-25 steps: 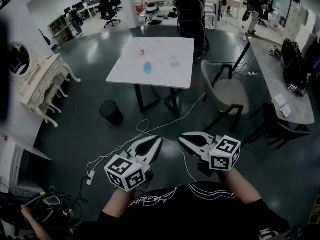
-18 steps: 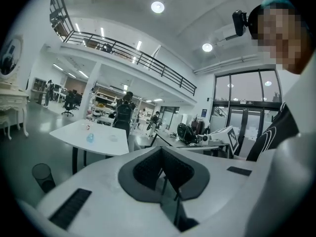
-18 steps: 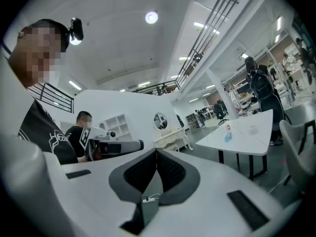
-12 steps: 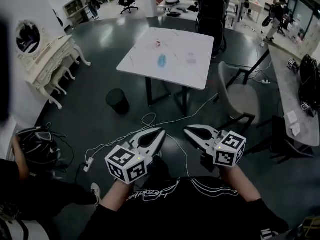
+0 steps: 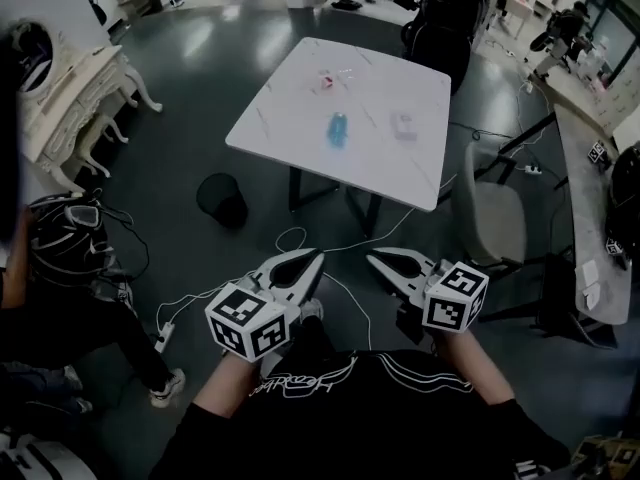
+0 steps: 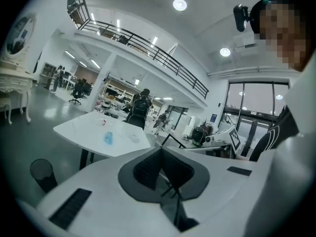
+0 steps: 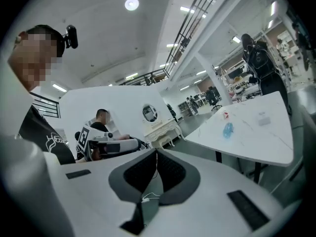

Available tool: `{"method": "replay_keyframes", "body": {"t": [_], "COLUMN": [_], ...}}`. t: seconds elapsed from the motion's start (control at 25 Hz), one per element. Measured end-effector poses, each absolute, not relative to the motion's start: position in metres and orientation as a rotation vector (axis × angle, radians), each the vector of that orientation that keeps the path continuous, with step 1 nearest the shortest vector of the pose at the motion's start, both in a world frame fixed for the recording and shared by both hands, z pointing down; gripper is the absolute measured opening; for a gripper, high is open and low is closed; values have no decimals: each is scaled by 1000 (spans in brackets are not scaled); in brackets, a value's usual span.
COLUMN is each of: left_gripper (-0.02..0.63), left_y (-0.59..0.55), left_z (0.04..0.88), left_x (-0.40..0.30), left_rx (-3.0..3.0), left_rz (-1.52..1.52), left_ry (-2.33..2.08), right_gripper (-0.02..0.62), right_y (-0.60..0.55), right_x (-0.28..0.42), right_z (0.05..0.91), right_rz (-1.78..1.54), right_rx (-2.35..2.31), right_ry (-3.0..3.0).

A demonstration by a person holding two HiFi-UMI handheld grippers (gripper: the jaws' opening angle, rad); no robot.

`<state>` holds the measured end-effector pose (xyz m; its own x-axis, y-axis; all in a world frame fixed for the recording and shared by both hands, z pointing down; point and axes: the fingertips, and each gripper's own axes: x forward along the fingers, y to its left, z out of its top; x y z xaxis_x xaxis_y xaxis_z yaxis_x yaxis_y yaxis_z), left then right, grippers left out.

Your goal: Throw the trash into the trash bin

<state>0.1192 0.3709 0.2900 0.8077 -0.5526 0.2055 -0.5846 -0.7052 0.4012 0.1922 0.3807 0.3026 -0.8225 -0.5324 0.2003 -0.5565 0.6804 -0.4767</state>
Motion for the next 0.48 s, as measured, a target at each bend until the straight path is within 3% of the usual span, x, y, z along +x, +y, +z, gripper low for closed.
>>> {"method": "replay_keyframes", "body": {"t": [0.48], "left_gripper": [6], "left_y": [179], "left_z": [326], "left_x": [51], "left_rx": [2465], "left_rz": [145], "left_ry": [-779], "right_gripper": [32], "right_y": [197], "right_x": [129], "right_z": [330], "right_rz": [856], "right_rx": [1006], "right_ry": [-2687]}}
